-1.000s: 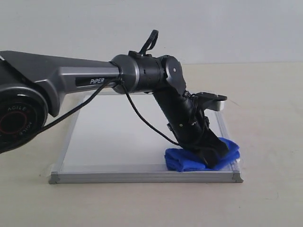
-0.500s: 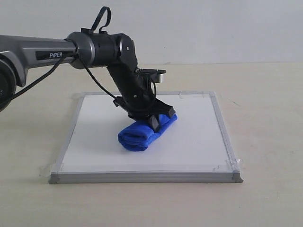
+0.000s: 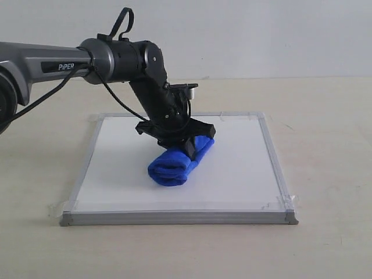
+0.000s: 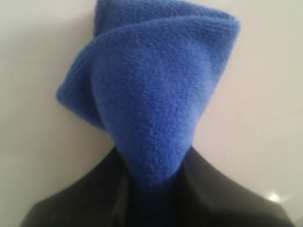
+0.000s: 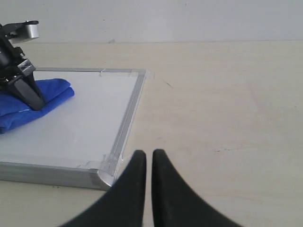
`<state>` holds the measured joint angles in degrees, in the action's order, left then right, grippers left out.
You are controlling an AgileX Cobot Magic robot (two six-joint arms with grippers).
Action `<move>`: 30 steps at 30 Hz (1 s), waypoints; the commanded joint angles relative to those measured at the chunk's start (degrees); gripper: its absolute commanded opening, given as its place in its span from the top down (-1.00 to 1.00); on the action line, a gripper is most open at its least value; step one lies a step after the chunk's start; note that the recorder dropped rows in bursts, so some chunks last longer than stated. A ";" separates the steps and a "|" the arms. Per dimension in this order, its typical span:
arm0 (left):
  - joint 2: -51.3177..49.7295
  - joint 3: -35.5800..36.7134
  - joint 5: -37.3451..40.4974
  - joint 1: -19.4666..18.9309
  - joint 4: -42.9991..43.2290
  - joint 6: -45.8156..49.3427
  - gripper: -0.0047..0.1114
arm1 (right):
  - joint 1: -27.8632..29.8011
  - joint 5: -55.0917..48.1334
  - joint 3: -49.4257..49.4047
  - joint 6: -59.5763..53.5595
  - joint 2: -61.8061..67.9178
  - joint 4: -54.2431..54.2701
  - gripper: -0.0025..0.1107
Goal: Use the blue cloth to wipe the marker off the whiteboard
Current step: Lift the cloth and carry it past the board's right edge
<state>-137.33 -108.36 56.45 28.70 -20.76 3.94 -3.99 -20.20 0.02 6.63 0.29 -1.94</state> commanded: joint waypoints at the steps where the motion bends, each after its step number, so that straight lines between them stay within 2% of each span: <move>1: 1.59 0.36 -3.12 2.82 -7.32 -0.73 0.84 | 0.28 0.53 -0.02 -0.17 -0.29 -0.09 0.93; 7: 1.98 -2.19 -5.55 7.39 -11.24 -3.05 0.84 | 0.28 0.53 -0.02 -0.17 -0.29 -0.09 0.93; 12: 1.98 -3.75 -19.76 12.57 -12.29 -12.43 0.84 | 0.28 0.53 -0.02 -0.17 -0.29 -0.09 0.93; 15: 0.90 -4.27 -25.97 14.36 -18.70 -12.66 0.84 | 0.28 0.53 -0.02 -0.17 -0.29 -0.09 0.93; 19: -1.00 -4.99 -32.11 15.28 -25.57 -12.68 0.84 | 0.28 0.53 -0.02 -0.17 -0.29 -0.09 0.93; 23: -1.80 -4.99 -37.02 15.93 -25.42 -13.54 0.84 | 0.28 0.80 -0.02 -0.17 -0.29 -0.09 0.93; 30: -3.66 -4.99 -38.75 15.98 -25.61 -13.66 0.84 | 0.28 0.80 -0.02 -0.17 -0.29 -0.09 0.93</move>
<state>-140.15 -113.02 18.62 44.26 -45.65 -9.30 -3.99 -20.20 0.02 6.63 0.29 -1.94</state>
